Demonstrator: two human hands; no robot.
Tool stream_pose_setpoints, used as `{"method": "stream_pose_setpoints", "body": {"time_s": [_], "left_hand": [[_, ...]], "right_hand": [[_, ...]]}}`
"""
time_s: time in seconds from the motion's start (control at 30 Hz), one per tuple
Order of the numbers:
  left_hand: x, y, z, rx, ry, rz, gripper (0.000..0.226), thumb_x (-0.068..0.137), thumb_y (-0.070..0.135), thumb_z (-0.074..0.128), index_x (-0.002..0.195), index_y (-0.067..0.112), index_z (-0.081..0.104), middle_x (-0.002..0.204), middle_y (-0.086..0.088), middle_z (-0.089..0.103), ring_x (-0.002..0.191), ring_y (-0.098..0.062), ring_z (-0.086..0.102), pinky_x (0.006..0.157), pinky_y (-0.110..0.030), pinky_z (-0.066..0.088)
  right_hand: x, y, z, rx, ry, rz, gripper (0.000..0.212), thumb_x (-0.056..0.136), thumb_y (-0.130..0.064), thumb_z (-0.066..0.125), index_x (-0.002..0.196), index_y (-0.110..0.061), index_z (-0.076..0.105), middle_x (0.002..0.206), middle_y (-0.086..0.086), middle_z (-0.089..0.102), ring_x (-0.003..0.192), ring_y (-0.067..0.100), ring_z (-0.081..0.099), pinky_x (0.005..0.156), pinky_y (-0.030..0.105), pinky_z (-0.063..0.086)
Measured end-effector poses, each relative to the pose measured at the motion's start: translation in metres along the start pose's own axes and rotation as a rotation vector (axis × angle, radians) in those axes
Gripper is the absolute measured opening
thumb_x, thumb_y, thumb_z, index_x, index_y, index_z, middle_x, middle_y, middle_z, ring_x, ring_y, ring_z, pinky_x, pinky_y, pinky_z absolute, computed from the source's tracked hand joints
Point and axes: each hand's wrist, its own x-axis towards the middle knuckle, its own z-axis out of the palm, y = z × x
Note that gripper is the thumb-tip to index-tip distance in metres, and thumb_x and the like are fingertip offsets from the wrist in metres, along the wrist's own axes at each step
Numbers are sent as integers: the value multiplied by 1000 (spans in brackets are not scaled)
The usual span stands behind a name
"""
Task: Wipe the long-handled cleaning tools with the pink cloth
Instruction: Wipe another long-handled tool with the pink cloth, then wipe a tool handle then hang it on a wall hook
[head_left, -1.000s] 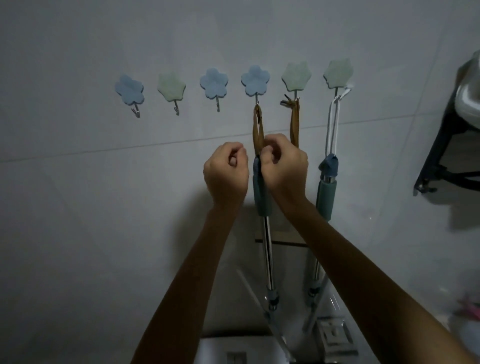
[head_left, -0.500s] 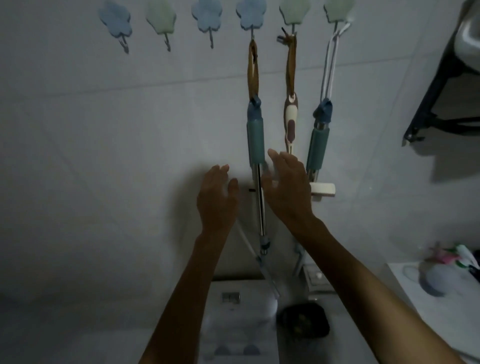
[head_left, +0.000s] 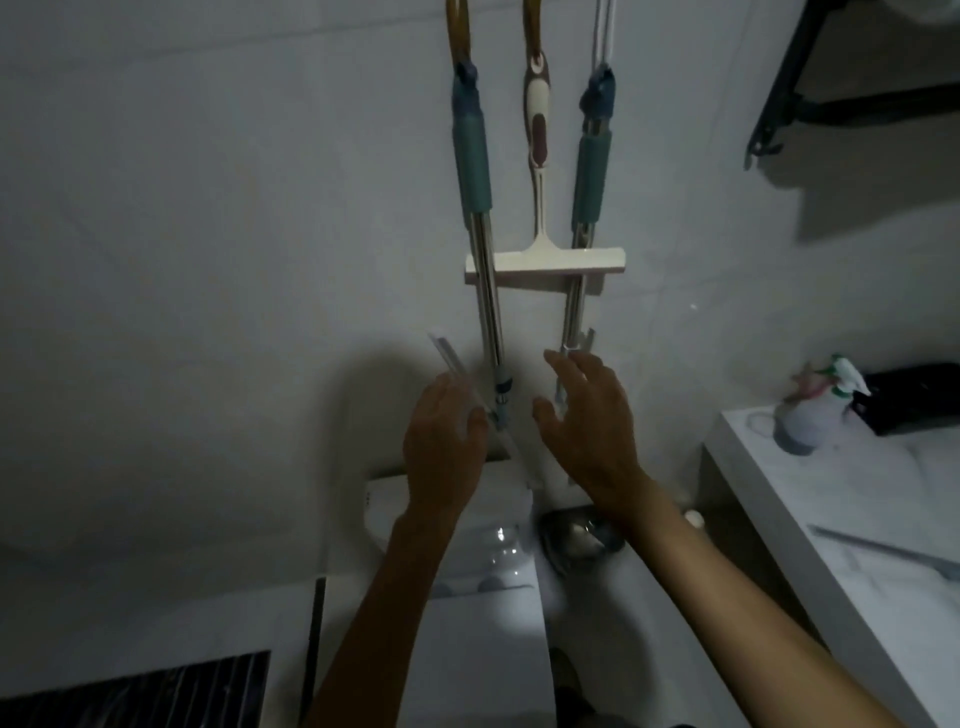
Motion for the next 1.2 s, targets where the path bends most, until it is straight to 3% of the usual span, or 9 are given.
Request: {"method": "stream_pose_setpoints", "body": {"time_s": [0.07,0.13,0.27,0.37,0.53,0.63,0.83,1.03,1.2], "left_hand": [[-25,-1,-1,-23,-55,20,26,89,13,65,114,5,69,118,-12,66,112,-25,61,99,-22,45],[-50,0,0,-78,-124,8,21,90,12,66,110,9,70,115,-9,67,109,-20,59,97,-10,41],[-100,7,7,-106,-235,-18,25,89,11,69,114,9,70,120,-9,68,113,-24,63,97,-40,53],[-134,21,14,-78,-317,10,30,88,8,73,118,7,69,128,-13,66,123,-26,59,105,-41,48],[-170,52,29,-116,-443,37,34,90,13,71,123,8,67,134,-13,61,127,-27,56,106,-40,47],[-182,78,44,-115,-484,74,35,91,15,71,124,10,66,135,-13,61,126,-27,56,105,-43,48],[-202,140,100,-128,-558,161,33,91,18,71,123,10,69,134,-13,62,123,-31,59,101,-48,52],[-225,217,160,-147,-649,213,37,91,30,59,122,13,70,137,-10,59,125,-27,56,103,-42,50],[-232,271,213,-168,-699,359,29,88,19,66,114,8,72,127,-13,65,117,-29,62,99,-42,52]], "right_hand": [[-27,10,-1,-33,-5,22,54,88,-29,70,138,-14,55,138,16,56,122,33,56,99,50,50],[-56,15,-5,-62,-32,87,53,89,-29,70,138,-14,57,139,17,57,124,34,55,102,48,49],[-116,28,-22,-83,-95,151,55,89,-41,57,137,-16,58,137,12,57,122,30,57,99,48,51],[-158,46,-32,-65,-89,194,53,86,-39,56,133,-17,60,129,9,60,114,28,59,93,48,52],[-206,69,-56,-145,-23,288,47,82,-25,76,126,-15,63,125,13,61,109,33,62,88,43,53],[-227,93,-74,-186,-36,392,54,88,-33,71,139,-22,56,143,12,54,129,33,51,103,46,47],[-265,158,-123,-191,26,484,59,86,-33,75,140,-22,53,143,8,52,131,28,48,108,35,29],[-293,224,-189,-195,64,607,60,86,-30,77,140,-17,54,144,12,52,132,32,50,109,47,39],[-309,279,-228,-196,79,729,60,87,-30,75,142,-20,53,151,12,47,139,34,43,114,52,37]]}}
